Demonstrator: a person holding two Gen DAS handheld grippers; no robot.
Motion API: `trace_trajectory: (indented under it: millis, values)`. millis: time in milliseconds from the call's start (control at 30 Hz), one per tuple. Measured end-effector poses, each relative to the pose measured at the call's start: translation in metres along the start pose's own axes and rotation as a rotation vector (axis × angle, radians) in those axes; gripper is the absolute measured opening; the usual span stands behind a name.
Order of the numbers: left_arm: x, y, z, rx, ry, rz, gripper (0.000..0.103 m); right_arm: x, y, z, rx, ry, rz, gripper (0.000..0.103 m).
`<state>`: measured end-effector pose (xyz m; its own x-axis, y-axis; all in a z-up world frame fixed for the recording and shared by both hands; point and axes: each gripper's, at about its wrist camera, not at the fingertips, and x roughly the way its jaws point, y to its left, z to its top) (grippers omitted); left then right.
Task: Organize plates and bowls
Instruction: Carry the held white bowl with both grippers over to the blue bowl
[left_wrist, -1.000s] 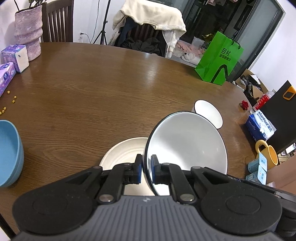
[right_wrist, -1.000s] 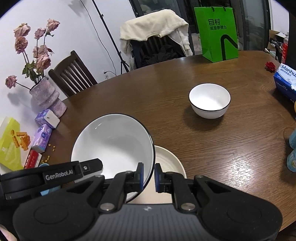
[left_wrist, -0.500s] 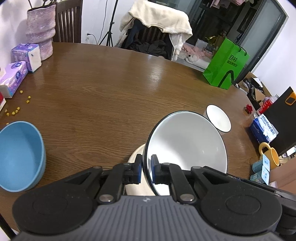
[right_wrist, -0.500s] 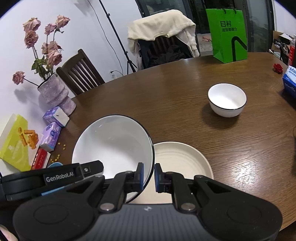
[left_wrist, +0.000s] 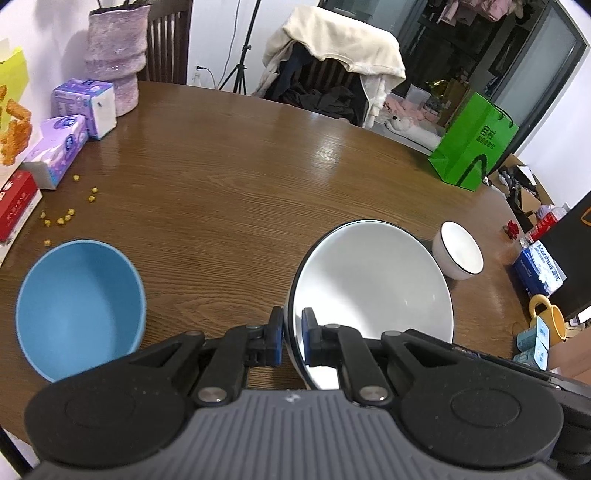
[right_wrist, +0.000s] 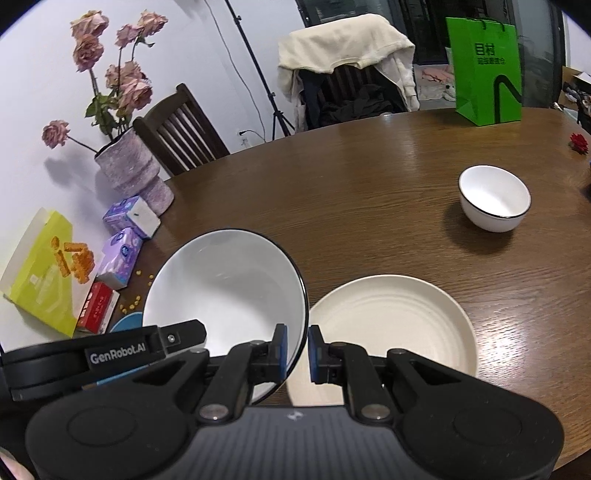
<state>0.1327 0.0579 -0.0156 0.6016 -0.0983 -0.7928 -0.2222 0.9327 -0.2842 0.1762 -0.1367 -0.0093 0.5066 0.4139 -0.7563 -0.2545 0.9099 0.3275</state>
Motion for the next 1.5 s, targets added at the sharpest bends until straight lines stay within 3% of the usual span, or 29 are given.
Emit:
trace_trajectory:
  millis: [1500]
  values:
    - [-0.032, 0.133, 0.026, -0.104, -0.028, 0.05, 0.01, 0.046, 0.138, -0.001, -0.124, 0.051, 0.049, 0.011]
